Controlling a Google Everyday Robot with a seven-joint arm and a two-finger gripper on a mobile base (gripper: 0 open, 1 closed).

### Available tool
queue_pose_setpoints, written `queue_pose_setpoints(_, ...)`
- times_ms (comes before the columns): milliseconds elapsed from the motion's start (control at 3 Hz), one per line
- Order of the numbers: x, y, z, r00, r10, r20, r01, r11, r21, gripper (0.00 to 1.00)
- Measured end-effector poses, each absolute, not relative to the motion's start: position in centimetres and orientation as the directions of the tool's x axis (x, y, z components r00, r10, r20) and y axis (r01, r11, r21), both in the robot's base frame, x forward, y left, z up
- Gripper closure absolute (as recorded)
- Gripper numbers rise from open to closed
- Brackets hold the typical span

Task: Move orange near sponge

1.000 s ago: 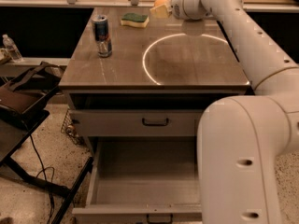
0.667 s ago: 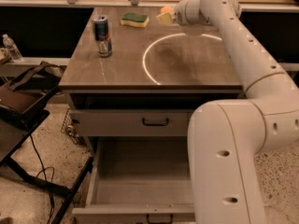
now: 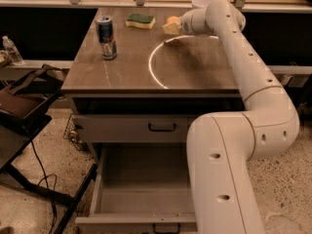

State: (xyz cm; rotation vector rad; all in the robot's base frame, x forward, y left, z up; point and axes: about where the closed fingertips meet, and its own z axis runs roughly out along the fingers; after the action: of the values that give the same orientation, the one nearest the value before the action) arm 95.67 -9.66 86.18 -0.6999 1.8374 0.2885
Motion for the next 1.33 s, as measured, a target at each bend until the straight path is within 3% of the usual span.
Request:
queue_pose_setpoints(667,95.5,-4.2,83.5,-0.233,-0.211,-0.949,-0.69,0.724,0.008,0.98)
queue_pose_setpoints(1000,95.6,-4.1,83.3,-0.234,-0.216,-0.948,-0.69,0.724,0.005,0.75)
queue_pose_setpoints(1333,95.6,-4.1,83.4,-0.235,-0.216,-0.948,-0.69,0.724,0.005,0.44)
